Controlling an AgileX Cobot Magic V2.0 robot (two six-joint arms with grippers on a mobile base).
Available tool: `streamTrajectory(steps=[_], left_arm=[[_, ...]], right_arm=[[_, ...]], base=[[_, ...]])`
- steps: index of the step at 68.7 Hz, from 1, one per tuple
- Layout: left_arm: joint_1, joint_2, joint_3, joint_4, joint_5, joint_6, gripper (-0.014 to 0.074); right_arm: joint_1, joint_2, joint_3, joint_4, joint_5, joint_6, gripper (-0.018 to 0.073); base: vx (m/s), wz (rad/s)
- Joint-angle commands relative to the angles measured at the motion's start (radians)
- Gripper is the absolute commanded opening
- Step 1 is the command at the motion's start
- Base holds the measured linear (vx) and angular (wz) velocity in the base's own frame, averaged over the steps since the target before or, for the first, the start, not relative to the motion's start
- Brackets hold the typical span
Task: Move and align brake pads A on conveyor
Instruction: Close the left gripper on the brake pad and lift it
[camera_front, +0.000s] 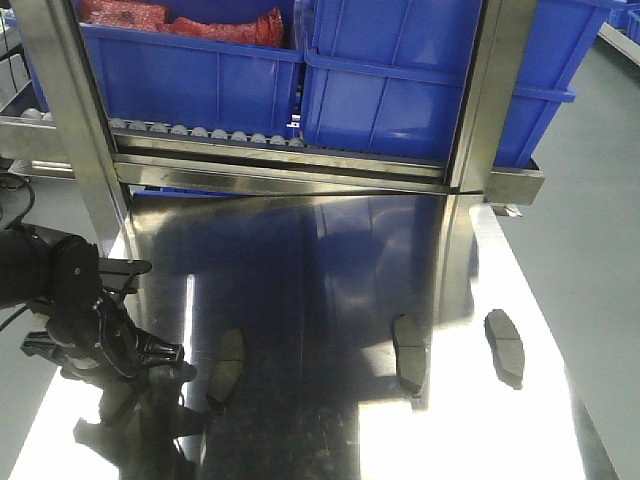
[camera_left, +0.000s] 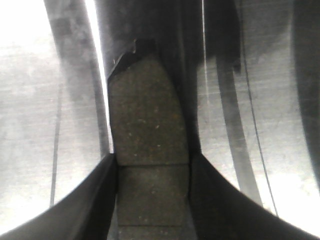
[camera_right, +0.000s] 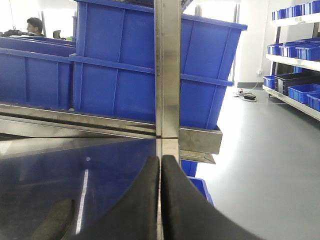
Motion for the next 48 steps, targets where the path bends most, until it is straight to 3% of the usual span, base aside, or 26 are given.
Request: streamTrajectory(steps=[1,21,48], left_arm=[[-0.010,-0.064,-0.018,0.012,-0.034,0.004,-0.0008],[-0.017,-0.323,0.017,0.027,-0.140,0.009,-0.0006],[-0.013,-0.753,0.313,0.077,-0.389,0.011,-0.0006]], right_arm=[[-0.008,-0.013,0.012,-0.006,-0.073,-0.010,-0.0011],[-0.008,-0.013,0.012,-0.006,-0.073,-0.010,-0.0011],[-0.008,-0.013,0.012,-0.006,-0.073,-0.010,-0.0011]], base=[[0.00,0.00],[0.00,0.00],[0.00,0.00]])
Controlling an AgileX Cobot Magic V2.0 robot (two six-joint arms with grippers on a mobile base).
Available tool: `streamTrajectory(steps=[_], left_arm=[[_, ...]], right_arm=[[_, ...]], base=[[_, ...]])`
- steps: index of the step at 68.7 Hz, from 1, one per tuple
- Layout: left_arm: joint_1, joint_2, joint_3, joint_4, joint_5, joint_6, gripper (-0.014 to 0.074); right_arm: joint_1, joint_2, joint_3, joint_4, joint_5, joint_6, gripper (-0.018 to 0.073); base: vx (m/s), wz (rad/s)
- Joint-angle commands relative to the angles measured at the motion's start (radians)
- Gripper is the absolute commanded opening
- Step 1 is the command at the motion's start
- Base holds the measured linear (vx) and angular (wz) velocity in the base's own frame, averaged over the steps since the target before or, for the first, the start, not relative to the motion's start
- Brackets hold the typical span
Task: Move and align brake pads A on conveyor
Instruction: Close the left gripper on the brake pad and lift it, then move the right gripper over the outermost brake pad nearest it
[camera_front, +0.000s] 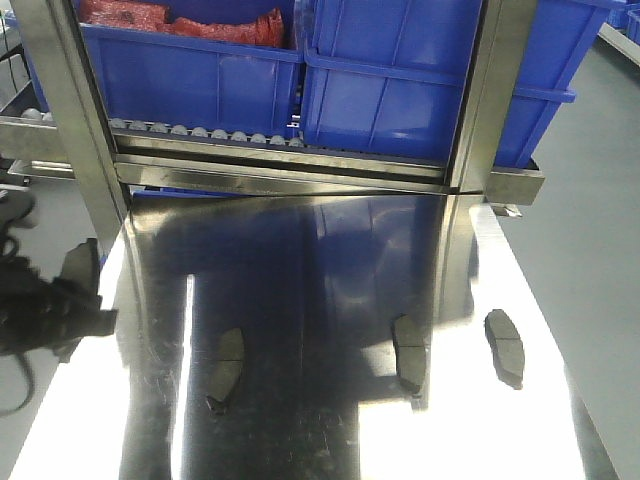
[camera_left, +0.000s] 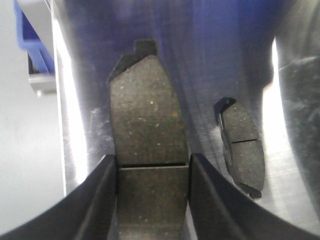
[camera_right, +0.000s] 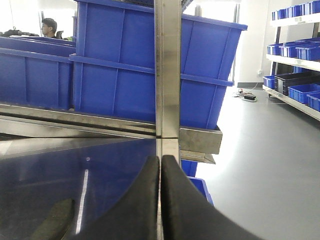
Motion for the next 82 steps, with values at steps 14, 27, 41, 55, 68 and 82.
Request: streamTrajectory(steps=[14,27,41,55,68,82], left_arm=[[-0.002,-0.329,0.234,0.035,-0.270,0.002,-0.0006],[-0.002,-0.519,0.369,0.035,-0.372,0.002,-0.0006],[-0.002,-0.624,0.426,0.035,-0.422,0.002,-0.0006],[-0.002,-0.639,0.428,0.034,-0.426,0.002,-0.0006],[-0.002,-0.639,0.428,0.034,-0.423,0.002,-0.0006],[-0.002,-0.639,0.428,0.034,-0.423,0.002,-0.0006]], right_arm=[[-0.008,-0.013,0.012,-0.006,-0.073,-0.010,-0.0011],[-0.008,-0.013,0.012,-0.006,-0.073,-0.010,-0.0011],[-0.008,-0.013,0.012,-0.006,-0.073,-0.010,-0.0011],[-0.008,-0.013,0.012,-0.006,-0.073,-0.010,-0.0011],[-0.008,-0.012,0.012,-0.006,-0.073,-0.010,-0.0011],[-0.008,-0.012,0.012,-0.006,-0.073,-0.010,-0.0011]], base=[[0.00,0.00],[0.00,0.00],[0.00,0.00],[0.00,0.00],[0.00,0.00],[0.00,0.00]])
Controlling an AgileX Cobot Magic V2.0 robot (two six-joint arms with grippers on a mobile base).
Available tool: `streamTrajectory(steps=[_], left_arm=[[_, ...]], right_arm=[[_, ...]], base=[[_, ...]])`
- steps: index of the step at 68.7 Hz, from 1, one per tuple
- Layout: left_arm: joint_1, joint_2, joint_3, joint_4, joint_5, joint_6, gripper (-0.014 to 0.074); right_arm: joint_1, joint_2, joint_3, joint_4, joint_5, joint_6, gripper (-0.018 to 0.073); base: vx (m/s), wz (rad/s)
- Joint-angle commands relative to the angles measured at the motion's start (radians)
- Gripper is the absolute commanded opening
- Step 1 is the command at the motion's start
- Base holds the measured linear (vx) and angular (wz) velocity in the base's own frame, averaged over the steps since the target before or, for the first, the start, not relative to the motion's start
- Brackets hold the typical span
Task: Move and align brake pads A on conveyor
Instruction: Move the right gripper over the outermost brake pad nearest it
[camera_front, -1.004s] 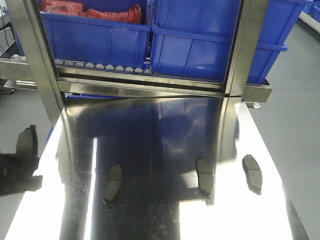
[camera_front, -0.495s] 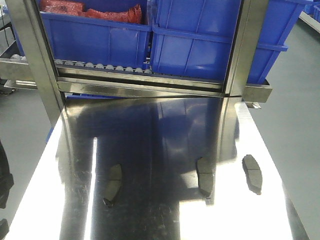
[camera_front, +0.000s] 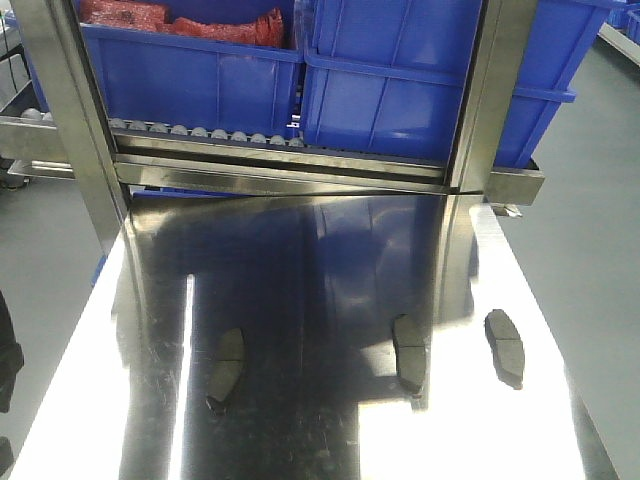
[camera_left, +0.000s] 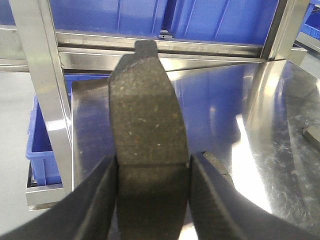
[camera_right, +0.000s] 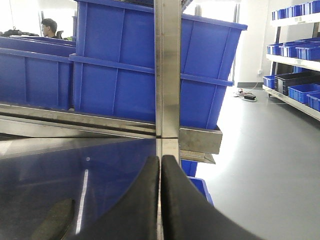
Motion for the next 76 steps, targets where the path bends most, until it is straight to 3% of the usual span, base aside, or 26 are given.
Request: streamTrajectory(steps=[1,32,49,61,76], left_arm=[[-0.002,-0.001,-0.029,0.001,-0.097,-0.001,-0.0006],[-0.002,-0.001,-0.029,0.001,-0.097,-0.001,-0.0006],[-0.002,-0.001,-0.029,0.001,-0.097,-0.001,-0.0006],[-0.002,-0.001,-0.029,0.001,-0.097,-0.001,-0.0006],[-0.002,-0.001,-0.029,0.001,-0.097,-0.001,-0.0006]], right_arm=[[-0.008,-0.012,0.012,-0.006,-0.073,-0.010,-0.0011],[-0.008,-0.012,0.012,-0.006,-0.075,-0.010,-0.0011],[-0.008,-0.012,-0.006,-0.003,-0.151,-0.005,-0.0011],[-0.008,0.019,-0.123,-0.008,-0.068,-0.008,-0.0011],[-0.008,0.269,-0.327,-0.005,0.134,-0.011,-0.0011]], base=[[0.00,0.00],[0.00,0.00],[0.00,0.00],[0.00,0.00],[0.00,0.00]])
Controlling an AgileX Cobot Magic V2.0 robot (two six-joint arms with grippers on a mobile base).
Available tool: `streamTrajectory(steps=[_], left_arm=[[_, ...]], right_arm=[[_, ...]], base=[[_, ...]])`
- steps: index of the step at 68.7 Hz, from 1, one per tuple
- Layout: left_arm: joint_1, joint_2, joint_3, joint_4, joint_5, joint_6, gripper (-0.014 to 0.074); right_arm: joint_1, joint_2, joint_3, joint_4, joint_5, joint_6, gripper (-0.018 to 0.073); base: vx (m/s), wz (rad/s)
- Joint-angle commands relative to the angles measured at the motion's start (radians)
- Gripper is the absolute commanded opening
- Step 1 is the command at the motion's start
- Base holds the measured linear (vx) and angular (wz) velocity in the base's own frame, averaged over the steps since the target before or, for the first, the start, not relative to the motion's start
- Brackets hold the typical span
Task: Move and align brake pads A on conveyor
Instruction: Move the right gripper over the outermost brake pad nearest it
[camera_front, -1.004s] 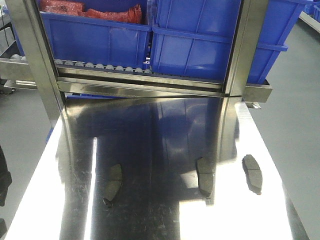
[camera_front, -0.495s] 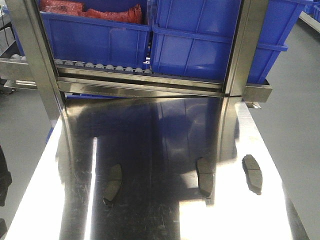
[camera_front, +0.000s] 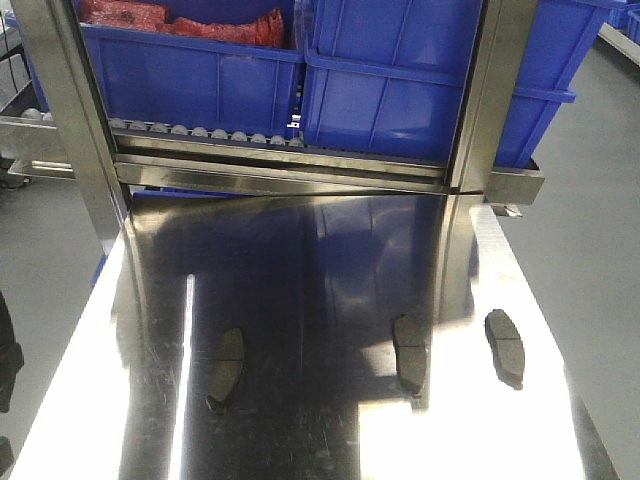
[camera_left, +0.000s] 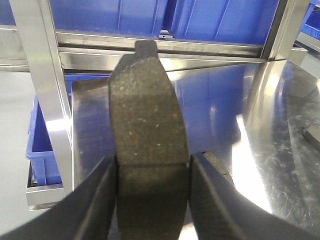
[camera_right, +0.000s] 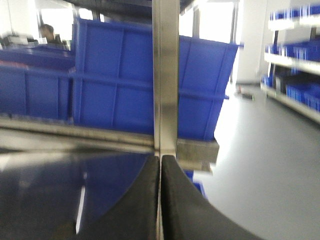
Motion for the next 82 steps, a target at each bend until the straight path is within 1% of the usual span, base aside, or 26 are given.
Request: streamTrajectory(steps=[1,16,24,29,34,40,56,63,70,82], left_arm=[[-0.002,-0.001,-0.029,0.001,-0.097,-0.001,-0.0006],[-0.002,-0.001,-0.029,0.001,-0.097,-0.001,-0.0006],[-0.002,-0.001,-0.029,0.001,-0.097,-0.001,-0.0006],[-0.002,-0.001,-0.029,0.001,-0.097,-0.001,-0.0006],[-0.002,-0.001,-0.029,0.001,-0.097,-0.001,-0.0006],[-0.002,-0.001,-0.029,0.001,-0.097,-0.001,-0.0006],[-0.002,-0.001,-0.029,0.001,-0.097,-0.001,-0.0006],[-0.002,-0.001,-0.029,0.001,-0.097,-0.001,-0.0006],[-0.002,-0.001,-0.029,0.001,-0.097,-0.001,-0.0006],[-0.002,-0.001,-0.029,0.001,-0.097,-0.001,-0.0006]], right_arm=[[-0.008,0.128,-0.107,-0.005,0.040,-0.011,-0.0011],[-0.008,0.438,-0.275,-0.006,0.352,-0.015,-0.0011],[-0.008,0.564,-0.343,0.002,0.484,-0.015,-0.0011],[-0.008,0.621,-0.376,0.046,0.576,-0.008,-0.0011],[-0.008,0.660,-0.398,0.098,0.637,-0.008,-0.0011],[-0.008,0.697,-0.402,0.131,0.638,-0.009,-0.0011],[-0.008,0.719,-0.405,0.121,0.617,-0.008,-0.0009],[-0.008,0.724,-0.418,0.122,0.618,-0.008,0.0008],[-0.008,0.728,-0.437,0.116,0.619,-0.008,0.0059],[-0.008,0.745,-0.497,0.111,0.622,-0.011,0.0228]], base=[[0.00,0.00],[0.00,0.00],[0.00,0.00],[0.00,0.00],[0.00,0.00],[0.00,0.00],[0.00,0.00],[0.00,0.00],[0.00,0.00],[0.00,0.00]])
